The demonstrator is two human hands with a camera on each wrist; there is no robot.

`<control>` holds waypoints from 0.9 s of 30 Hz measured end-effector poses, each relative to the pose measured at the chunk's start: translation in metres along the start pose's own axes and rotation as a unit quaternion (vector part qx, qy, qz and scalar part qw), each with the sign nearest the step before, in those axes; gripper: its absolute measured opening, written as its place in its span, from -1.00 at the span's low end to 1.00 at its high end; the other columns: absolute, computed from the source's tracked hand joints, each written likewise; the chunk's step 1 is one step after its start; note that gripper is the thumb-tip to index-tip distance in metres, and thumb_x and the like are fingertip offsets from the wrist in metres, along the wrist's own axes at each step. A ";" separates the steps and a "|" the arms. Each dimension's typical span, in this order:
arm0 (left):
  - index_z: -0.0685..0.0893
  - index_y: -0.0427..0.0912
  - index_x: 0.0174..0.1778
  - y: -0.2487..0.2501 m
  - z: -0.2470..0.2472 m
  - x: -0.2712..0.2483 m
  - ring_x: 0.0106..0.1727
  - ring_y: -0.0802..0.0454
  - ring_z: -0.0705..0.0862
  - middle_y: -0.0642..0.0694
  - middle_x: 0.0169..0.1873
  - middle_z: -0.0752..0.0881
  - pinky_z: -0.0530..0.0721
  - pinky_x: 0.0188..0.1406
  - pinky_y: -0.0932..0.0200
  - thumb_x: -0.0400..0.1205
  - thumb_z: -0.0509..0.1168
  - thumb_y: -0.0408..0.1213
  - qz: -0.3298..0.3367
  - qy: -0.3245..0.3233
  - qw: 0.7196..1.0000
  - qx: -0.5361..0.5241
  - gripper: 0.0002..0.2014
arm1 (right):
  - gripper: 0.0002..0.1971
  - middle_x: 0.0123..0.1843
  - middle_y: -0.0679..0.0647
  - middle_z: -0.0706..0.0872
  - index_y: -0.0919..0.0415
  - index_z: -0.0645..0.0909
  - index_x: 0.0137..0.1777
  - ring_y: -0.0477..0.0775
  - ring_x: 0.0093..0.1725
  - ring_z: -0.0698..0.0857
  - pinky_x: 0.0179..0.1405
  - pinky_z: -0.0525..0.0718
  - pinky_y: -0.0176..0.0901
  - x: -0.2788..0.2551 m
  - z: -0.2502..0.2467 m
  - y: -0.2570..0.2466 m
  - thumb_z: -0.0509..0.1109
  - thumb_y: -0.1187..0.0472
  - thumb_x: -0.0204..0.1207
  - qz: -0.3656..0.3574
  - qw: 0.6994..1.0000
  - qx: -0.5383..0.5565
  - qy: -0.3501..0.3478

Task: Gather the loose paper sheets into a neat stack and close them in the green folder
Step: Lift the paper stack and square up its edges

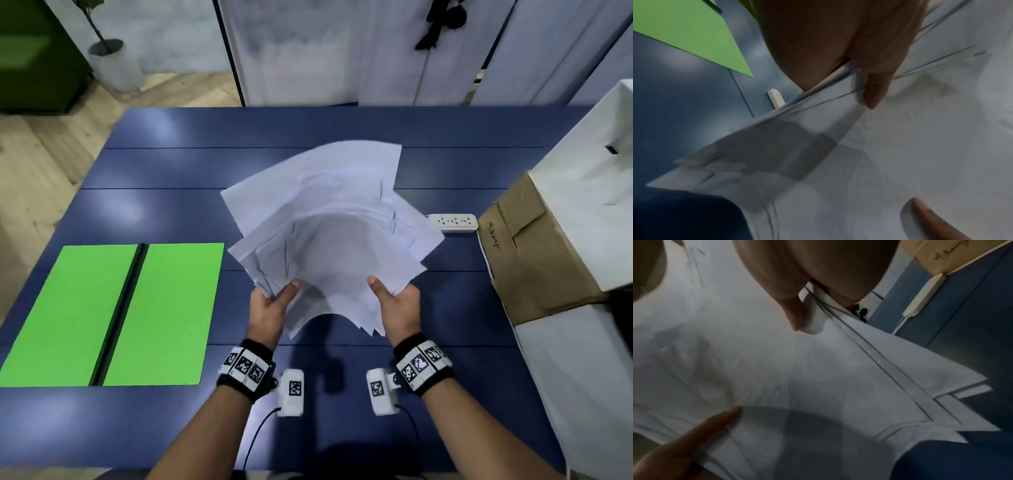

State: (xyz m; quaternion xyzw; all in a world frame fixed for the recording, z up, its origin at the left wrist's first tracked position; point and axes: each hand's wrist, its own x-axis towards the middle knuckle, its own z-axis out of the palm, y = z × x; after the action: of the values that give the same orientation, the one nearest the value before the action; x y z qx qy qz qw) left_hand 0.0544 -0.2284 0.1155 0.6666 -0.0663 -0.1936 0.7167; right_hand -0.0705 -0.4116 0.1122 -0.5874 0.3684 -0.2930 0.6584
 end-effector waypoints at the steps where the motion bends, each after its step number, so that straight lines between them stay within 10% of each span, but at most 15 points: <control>1: 0.78 -0.14 0.12 -0.002 0.000 0.000 0.03 0.12 0.83 0.07 -0.03 0.89 0.72 0.11 0.22 0.63 0.38 -0.61 -0.008 -0.004 1.000 0.003 -0.71 | -0.78 -0.13 -0.21 0.86 0.04 0.75 -0.01 -0.35 -0.09 0.81 -0.07 0.67 -0.50 -0.001 -0.001 0.004 0.51 0.41 0.55 0.006 1.000 -0.002 0.001; 12: 0.77 -0.19 0.11 -0.002 -0.014 0.004 -0.03 0.04 0.87 -0.01 -0.07 0.91 0.78 -0.01 0.17 0.55 0.43 -0.67 -0.063 -0.080 0.995 -0.006 -0.66 | -0.70 0.03 0.03 0.90 0.21 0.76 0.12 0.02 0.07 0.86 0.07 0.77 -0.24 0.018 -0.022 0.019 0.59 0.49 0.44 0.044 0.995 -0.008 -0.095; 27: 0.85 -0.05 0.03 0.007 -0.011 -0.003 0.03 -0.01 0.86 -0.07 0.00 0.90 0.79 -0.01 0.13 0.51 0.45 -0.69 -0.064 -0.127 0.990 -0.022 -0.59 | -0.72 -0.02 -0.01 0.90 0.31 0.75 0.11 -0.07 0.02 0.86 0.04 0.74 -0.28 0.026 -0.037 0.008 0.55 0.55 0.44 0.062 0.982 -0.026 -0.176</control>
State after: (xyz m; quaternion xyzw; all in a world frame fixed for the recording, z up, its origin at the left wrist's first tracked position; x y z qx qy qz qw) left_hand 0.0573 -0.2165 0.1216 0.6239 -0.1100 -0.3234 0.7029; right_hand -0.0874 -0.4520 0.0990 -0.6228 0.2895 -0.1339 0.7144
